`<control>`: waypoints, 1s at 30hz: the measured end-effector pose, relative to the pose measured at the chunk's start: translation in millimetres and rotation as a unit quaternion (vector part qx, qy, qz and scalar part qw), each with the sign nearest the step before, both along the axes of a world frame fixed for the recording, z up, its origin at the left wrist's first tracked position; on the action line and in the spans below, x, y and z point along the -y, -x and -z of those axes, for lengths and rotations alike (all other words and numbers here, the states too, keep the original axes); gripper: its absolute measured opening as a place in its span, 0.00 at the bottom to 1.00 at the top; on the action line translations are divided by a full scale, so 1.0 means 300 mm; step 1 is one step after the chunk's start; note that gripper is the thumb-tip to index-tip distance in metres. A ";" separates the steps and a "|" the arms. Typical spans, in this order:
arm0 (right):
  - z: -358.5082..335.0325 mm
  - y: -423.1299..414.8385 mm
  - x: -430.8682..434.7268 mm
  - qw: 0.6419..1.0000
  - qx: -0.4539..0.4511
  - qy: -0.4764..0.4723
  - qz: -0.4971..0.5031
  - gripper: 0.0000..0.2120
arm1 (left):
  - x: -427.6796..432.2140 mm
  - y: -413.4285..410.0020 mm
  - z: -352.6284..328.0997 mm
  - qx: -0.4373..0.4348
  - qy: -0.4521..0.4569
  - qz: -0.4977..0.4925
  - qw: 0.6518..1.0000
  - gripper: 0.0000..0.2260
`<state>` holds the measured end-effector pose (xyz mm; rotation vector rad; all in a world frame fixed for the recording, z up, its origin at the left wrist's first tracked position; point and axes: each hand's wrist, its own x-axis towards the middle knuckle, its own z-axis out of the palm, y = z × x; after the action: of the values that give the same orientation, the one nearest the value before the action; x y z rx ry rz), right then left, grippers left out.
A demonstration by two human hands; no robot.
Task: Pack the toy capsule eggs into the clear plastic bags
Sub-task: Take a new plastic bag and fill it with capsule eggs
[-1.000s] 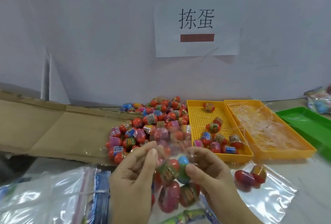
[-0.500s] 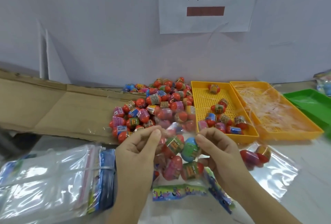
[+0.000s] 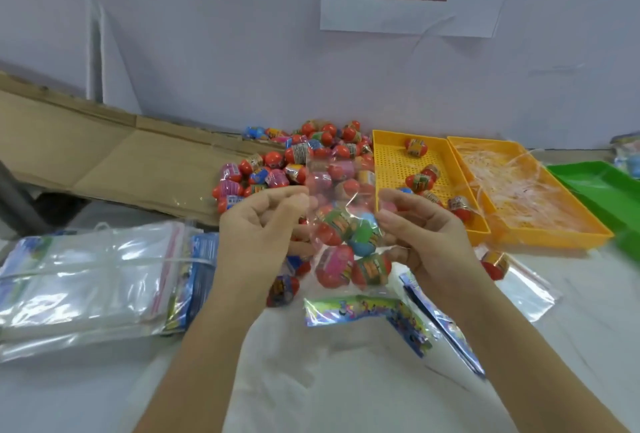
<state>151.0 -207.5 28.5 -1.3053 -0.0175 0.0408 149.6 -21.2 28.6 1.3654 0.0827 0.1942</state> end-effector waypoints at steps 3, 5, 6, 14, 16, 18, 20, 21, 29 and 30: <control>-0.022 0.000 0.020 0.999 0.024 0.023 -0.025 0.09 | 0.000 0.006 -0.007 0.008 0.011 0.060 0.998 0.05; -0.031 0.005 0.023 0.998 0.036 0.017 -0.041 0.06 | 0.001 0.012 -0.007 0.024 -0.013 0.049 0.998 0.03; -0.034 0.007 0.024 0.998 0.040 0.012 -0.049 0.06 | -0.003 0.012 -0.005 0.028 -0.014 0.040 0.999 0.06; -0.060 -0.018 0.038 0.996 0.008 -0.029 -0.082 0.05 | -0.021 -0.016 -0.055 0.026 -0.015 0.086 0.996 0.06; -0.070 -0.022 0.040 0.995 0.002 -0.033 -0.096 0.06 | -0.037 -0.031 -0.057 0.023 -0.013 0.107 0.994 0.07; -0.059 -0.017 0.047 0.994 -0.014 -0.037 -0.106 0.07 | -0.049 -0.032 -0.039 0.010 0.003 0.144 0.990 0.09; -0.027 -0.007 0.049 0.993 -0.030 -0.055 -0.101 0.05 | -0.045 -0.027 -0.010 -0.009 0.016 0.191 0.981 0.11; -0.011 0.000 0.047 0.992 -0.035 -0.068 -0.096 0.04 | -0.035 -0.023 0.003 -0.019 0.002 0.209 0.978 0.12; 0.034 0.012 0.071 0.994 0.000 -0.045 -0.104 0.13 | 0.024 -0.004 0.027 -0.022 0.008 0.202 0.979 0.23; 0.034 0.013 0.073 0.993 0.007 -0.041 -0.107 0.13 | 0.026 -0.004 0.029 -0.021 -0.001 0.199 0.980 0.22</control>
<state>147.2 -229.4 18.3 -1.2179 -0.1696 0.2133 150.9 -28.9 19.8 1.3598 -0.1553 -0.1700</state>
